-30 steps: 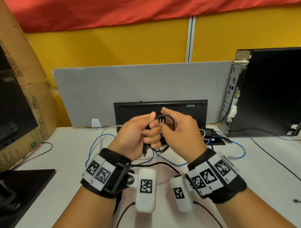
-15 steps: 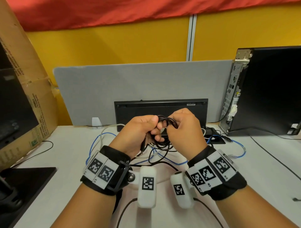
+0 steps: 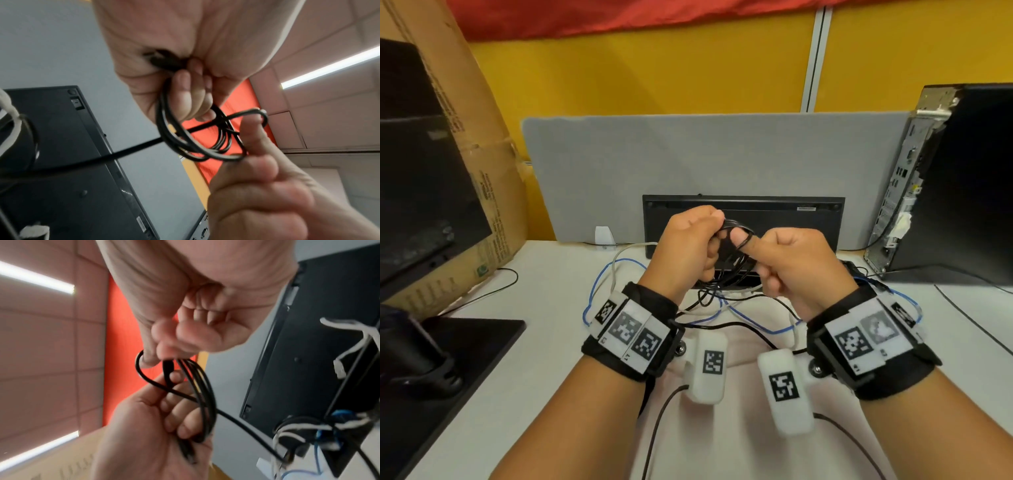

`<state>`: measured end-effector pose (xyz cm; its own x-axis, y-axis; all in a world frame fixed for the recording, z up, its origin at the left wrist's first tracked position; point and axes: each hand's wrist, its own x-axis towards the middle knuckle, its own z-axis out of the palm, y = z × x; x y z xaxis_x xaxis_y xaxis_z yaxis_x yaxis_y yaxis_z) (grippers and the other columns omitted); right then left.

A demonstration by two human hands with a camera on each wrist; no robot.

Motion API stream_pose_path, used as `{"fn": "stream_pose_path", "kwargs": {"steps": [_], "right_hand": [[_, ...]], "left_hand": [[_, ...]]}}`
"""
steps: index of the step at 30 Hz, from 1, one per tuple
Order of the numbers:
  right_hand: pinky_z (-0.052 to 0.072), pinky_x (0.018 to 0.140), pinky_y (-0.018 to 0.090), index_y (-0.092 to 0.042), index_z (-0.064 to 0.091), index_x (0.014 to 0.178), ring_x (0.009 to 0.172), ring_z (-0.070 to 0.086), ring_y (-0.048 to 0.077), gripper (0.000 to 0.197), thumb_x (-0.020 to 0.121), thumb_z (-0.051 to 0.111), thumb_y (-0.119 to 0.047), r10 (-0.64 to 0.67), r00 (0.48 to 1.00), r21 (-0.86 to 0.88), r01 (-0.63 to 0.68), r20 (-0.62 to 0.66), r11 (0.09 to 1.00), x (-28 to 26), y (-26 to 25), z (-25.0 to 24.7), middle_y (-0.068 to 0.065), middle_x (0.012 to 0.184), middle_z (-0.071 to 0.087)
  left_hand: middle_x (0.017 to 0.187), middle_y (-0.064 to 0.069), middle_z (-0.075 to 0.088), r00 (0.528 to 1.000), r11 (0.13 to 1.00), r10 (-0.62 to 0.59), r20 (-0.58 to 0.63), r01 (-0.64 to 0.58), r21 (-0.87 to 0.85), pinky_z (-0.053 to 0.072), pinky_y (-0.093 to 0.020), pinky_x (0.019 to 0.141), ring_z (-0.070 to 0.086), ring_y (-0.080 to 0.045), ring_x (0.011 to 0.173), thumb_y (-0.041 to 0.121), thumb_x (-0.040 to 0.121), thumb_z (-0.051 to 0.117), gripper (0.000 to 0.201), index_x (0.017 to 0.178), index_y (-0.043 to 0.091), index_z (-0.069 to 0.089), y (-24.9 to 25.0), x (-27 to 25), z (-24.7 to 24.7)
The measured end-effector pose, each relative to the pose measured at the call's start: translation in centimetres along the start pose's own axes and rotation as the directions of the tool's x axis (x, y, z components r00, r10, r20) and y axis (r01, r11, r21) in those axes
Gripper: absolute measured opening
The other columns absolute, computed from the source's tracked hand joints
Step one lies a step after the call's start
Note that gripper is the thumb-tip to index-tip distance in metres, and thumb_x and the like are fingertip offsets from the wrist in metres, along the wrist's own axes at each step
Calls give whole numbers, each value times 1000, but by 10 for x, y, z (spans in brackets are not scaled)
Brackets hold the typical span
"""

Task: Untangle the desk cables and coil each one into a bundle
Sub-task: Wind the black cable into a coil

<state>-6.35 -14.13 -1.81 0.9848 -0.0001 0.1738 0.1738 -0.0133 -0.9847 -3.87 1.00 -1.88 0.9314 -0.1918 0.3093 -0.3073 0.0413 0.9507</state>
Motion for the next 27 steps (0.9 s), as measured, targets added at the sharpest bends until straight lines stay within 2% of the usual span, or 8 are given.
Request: {"fn": "stream_pose_path", "kwargs": {"steps": [6,9,13,15,17,20,23,27], "right_hand": [[58,60,24,-7,75,80,65,68,17,28,78,70,-34,152,971,289,-201,182,936,1,-4,-1,12,77,72],[54,77,28,-7,77,88,81,66,18,23,85,58,-20,158,942,364,-264,295,893,1,-8,-3,9,88,72],[43,99,35,-11,64,80,105,65,27,18,79,52,-25,136,906,458,-326,401,827,-1,-19,-10,15,98,72],[50,93,37,-9,58,83,86,70,30,17,88,47,-21,120,916,492,-313,384,813,-3,-22,-10,12,73,68],[57,69,33,-4,61,90,51,59,18,22,95,44,-17,138,938,449,-277,318,850,-4,-24,-11,3,56,53],[33,35,21,0,67,96,38,29,9,24,95,48,-13,134,969,280,-190,207,941,-2,-28,-18,-1,54,41],[19,35,15,-1,72,93,38,21,8,21,93,52,-7,64,990,67,-73,123,995,-2,-30,-27,0,52,38],[25,37,19,-8,76,83,39,26,13,15,86,63,-2,-95,995,-242,96,17,966,-4,-36,-39,0,46,39]], "left_hand": [[50,5,33,989,973,103,-104,-78,219,25,-23,44,27,-9,42,20,101,42,39,63,17,51,1,0,-4],[56,4,37,983,928,160,-92,-118,354,30,-28,51,33,-11,50,22,102,41,35,68,16,46,0,0,-4],[59,5,40,979,918,179,-99,-130,375,35,-34,57,37,-13,54,23,103,40,33,71,17,46,-1,1,-4],[59,5,41,977,913,183,-111,-127,388,37,-37,60,38,-13,54,24,103,40,32,72,18,47,-2,2,-5],[59,5,39,975,915,173,-141,-106,389,38,-39,62,37,-13,54,25,103,39,33,72,19,46,-3,4,-8],[58,6,37,967,923,163,-196,-79,377,38,-40,65,36,-13,54,26,103,38,34,71,22,45,-4,6,-13],[59,7,38,955,922,168,-244,-64,381,37,-38,62,36,-11,54,27,103,37,34,70,23,45,-6,8,-13],[60,9,38,932,917,208,-298,-80,391,35,-35,61,36,-11,54,26,103,37,35,69,21,43,-8,9,-8]]}}
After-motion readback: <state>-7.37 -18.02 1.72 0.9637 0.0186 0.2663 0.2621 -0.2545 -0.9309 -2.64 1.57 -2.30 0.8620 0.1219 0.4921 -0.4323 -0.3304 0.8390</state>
